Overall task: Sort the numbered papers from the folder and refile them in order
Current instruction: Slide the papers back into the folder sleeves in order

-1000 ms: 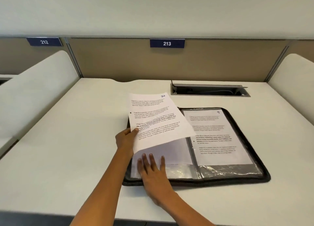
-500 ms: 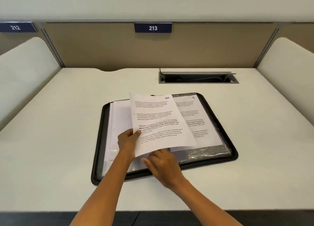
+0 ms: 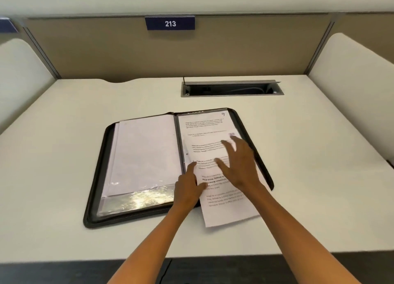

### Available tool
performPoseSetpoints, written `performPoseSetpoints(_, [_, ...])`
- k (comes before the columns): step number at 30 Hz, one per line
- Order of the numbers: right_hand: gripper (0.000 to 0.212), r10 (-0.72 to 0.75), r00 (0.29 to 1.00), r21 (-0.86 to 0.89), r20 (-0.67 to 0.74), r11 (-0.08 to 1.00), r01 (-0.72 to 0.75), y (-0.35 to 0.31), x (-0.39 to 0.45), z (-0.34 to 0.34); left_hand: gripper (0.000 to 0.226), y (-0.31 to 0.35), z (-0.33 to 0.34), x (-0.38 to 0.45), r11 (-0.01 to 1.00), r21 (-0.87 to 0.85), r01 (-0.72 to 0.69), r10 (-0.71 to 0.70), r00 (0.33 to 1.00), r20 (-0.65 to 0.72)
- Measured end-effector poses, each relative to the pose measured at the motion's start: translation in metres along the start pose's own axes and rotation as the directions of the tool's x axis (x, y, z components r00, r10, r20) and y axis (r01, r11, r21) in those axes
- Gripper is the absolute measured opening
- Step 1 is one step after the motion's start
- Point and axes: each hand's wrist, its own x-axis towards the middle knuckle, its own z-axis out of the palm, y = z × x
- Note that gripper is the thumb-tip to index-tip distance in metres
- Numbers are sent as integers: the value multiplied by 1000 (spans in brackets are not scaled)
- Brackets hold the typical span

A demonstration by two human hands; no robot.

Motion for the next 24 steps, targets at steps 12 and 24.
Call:
performPoseSetpoints(12, [83, 238, 945, 69, 225, 963, -259, 67, -38, 9, 31, -4, 31, 2, 976, 204, -79, 97, 992, -80])
performPoseSetpoints(24, [36, 242, 950, 50, 196, 965, -256, 72, -38, -2, 20, 6, 37, 7, 872, 373, -319, 332, 943, 30])
